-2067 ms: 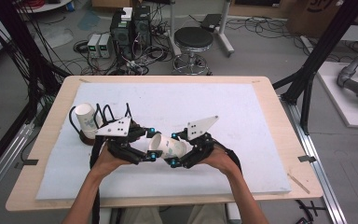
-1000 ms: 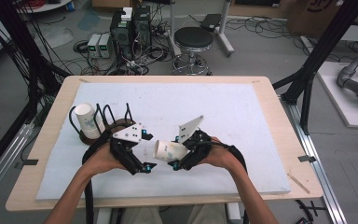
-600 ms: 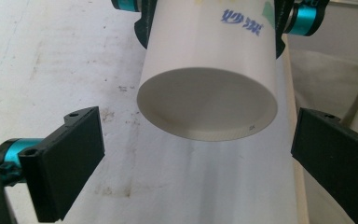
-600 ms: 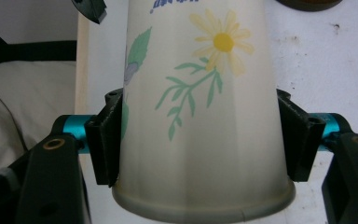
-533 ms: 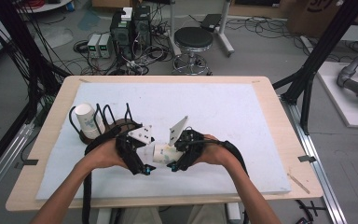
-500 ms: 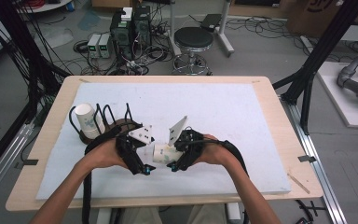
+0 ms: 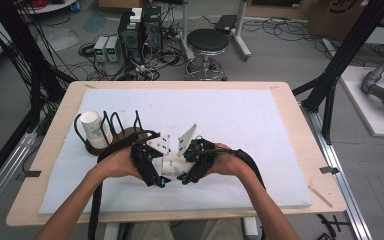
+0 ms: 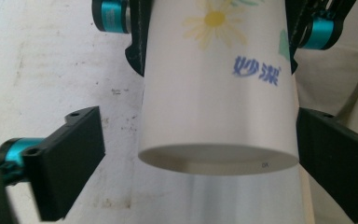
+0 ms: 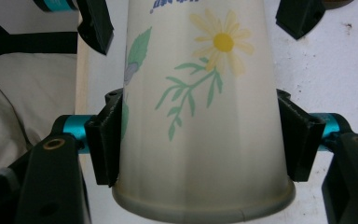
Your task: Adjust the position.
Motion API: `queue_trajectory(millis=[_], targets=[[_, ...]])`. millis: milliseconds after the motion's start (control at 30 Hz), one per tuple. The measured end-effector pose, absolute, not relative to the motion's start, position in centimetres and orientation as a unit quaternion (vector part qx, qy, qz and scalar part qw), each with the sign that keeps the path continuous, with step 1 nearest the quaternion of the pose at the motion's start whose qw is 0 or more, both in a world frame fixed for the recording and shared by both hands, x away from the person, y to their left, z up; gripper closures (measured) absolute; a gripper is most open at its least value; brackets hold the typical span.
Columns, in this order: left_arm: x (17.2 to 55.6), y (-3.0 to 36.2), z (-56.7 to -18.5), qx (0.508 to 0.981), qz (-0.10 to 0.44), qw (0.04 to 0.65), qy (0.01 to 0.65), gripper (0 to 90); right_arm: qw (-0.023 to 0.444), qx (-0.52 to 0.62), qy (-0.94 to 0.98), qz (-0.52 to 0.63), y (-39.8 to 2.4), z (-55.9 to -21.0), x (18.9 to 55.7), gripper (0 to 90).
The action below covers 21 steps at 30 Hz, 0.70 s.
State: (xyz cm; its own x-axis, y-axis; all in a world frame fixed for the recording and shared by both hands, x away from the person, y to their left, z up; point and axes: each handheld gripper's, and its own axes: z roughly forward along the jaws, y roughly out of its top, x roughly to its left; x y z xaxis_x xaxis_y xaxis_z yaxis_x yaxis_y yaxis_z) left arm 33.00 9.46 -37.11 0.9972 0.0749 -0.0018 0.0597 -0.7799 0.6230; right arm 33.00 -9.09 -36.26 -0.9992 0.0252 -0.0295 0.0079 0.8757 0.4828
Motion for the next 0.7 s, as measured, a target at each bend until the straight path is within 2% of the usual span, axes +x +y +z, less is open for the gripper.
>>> queue_trajectory(millis=[67, 233, 300, 367, 700], targets=[[33.08, 9.35, -37.02, 0.942, 0.008, 0.335, 0.030, 18.3, 0.018, 0.008, 0.968, 0.250, -9.05, -36.29, 33.03, 29.6], [33.18, 9.24, -37.14, 0.943, 0.005, 0.334, 0.019, 21.0, 0.018, 0.006, 0.969, 0.248, -8.98, -36.35, 33.04, 29.6], [33.08, 9.25, -37.11, 0.941, -0.002, 0.338, 0.015, 29.8, 0.016, 0.006, 0.969, 0.248, -8.95, -36.36, 33.00, 29.6], [33.05, 9.25, -37.02, 0.943, 0.003, 0.332, 0.004, 33.7, 0.019, 0.005, 0.969, 0.247, -8.94, -36.36, 33.02, 29.6], [33.07, 9.37, -36.99, 0.943, 0.007, 0.334, 0.005, 35.2, 0.022, 0.002, 0.968, 0.250, -8.95, -36.38, 33.10, 28.2]])
